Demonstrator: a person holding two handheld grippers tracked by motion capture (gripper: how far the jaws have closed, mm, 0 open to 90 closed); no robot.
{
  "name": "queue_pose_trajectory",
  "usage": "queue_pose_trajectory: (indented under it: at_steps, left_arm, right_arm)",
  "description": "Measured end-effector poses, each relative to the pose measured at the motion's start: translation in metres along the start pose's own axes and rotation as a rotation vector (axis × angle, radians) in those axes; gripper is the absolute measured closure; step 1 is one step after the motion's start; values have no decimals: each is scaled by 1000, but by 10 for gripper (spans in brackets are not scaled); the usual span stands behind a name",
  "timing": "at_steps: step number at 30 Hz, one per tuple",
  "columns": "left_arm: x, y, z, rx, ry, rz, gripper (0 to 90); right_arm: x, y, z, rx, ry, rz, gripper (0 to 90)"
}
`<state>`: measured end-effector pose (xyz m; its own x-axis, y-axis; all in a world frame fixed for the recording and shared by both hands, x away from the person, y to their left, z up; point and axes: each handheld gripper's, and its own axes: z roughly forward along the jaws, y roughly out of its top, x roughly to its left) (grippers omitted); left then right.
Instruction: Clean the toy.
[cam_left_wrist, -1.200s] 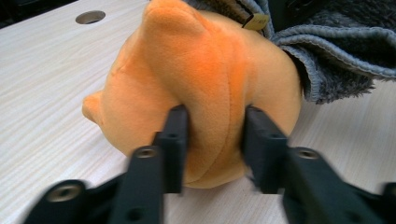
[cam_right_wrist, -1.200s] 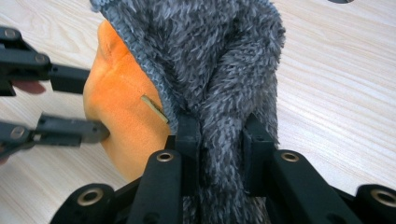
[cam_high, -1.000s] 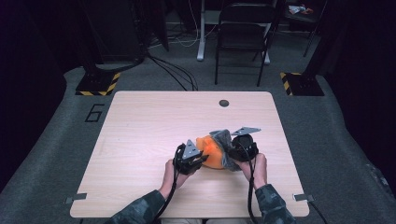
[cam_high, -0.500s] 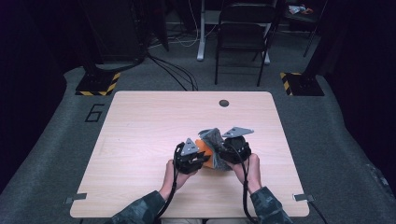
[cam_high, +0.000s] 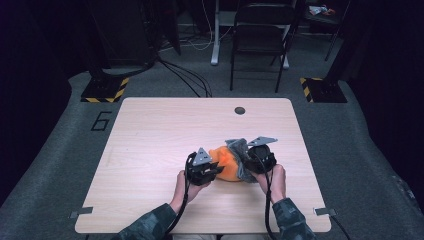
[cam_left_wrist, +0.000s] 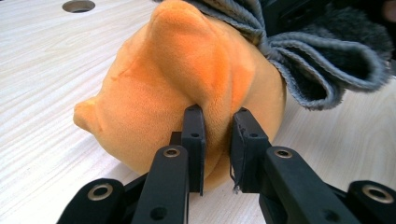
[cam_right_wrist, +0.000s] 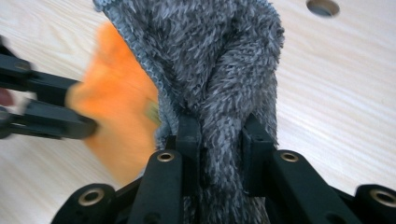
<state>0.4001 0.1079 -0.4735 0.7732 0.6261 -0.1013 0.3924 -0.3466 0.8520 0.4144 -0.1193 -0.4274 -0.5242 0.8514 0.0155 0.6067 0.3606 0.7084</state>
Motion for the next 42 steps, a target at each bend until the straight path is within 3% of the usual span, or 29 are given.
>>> queue_pose_trajectory:
  at_steps: [16, 22, 25, 27, 30, 36, 40, 42]
  left_arm:
    - [1, -1, 1, -3, -6, -2, 770]
    - [2, -1, 1, -7, -1, 5, 769]
    - [4, -2, 1, -7, -2, -5, 769]
    - [4, -2, 0, -6, -1, -7, 769]
    - [6, -2, 0, -9, -1, -17, 768]
    - [6, -2, 0, -11, 2, -14, 765]
    - [7, -2, 0, -11, 6, -12, 759]
    - [7, -2, 0, -5, 7, -16, 703]
  right_arm:
    - [-24, -15, 16, 69, -43, 59, 734]
    - [-35, -30, 35, 149, -72, 98, 734]
    - [-39, -34, 42, 194, -85, 90, 733]
    - [-42, -34, 41, 192, -86, 93, 733]
    - [-43, -26, 26, 141, -85, 104, 734]
    - [-24, 0, -13, -11, -12, 79, 734]
    - [-7, 8, -18, -30, 43, 38, 734]
    - [8, 10, -12, 12, 46, -19, 734]
